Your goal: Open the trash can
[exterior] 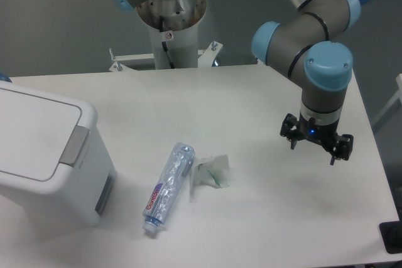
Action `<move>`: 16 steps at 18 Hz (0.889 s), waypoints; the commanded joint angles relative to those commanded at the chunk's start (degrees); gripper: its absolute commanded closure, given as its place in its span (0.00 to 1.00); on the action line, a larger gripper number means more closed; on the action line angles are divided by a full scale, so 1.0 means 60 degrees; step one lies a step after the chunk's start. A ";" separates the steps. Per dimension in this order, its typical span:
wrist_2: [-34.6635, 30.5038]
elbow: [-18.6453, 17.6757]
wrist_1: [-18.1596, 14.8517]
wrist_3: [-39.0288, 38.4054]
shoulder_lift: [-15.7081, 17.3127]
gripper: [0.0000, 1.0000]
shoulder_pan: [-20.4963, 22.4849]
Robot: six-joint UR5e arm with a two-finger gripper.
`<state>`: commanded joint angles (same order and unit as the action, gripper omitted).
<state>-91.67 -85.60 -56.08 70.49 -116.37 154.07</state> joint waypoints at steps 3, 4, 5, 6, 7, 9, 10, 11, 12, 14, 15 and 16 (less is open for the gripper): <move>0.0000 0.0015 -0.0014 -0.0029 0.0015 0.00 0.0000; 0.0000 0.0015 -0.0015 -0.0029 0.0015 0.00 0.0000; 0.0044 0.0015 -0.0015 -0.0029 0.0015 0.00 0.0000; 0.0073 0.0015 -0.0015 -0.0029 0.0029 0.00 0.0000; 0.0088 0.0015 -0.0029 -0.0044 0.0058 0.00 0.0000; -0.0014 -0.0015 -0.0029 -0.0058 0.0044 0.00 -0.0058; -0.0015 -0.0058 -0.0015 -0.0073 0.0044 0.00 -0.0073; 0.0000 -0.0073 -0.0029 -0.0088 0.0073 0.00 -0.0088; 0.0044 -0.0088 -0.0029 -0.0189 0.0073 0.00 -0.0117; 0.0058 -0.0103 -0.0029 -0.0656 0.0088 0.00 -0.0277; 0.0088 -0.0103 -0.0044 -0.0906 0.0102 0.00 -0.0322; 0.0102 -0.0117 -0.0044 -0.1039 0.0117 0.00 -0.0366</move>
<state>-91.06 -86.31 -56.34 64.26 -115.66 151.88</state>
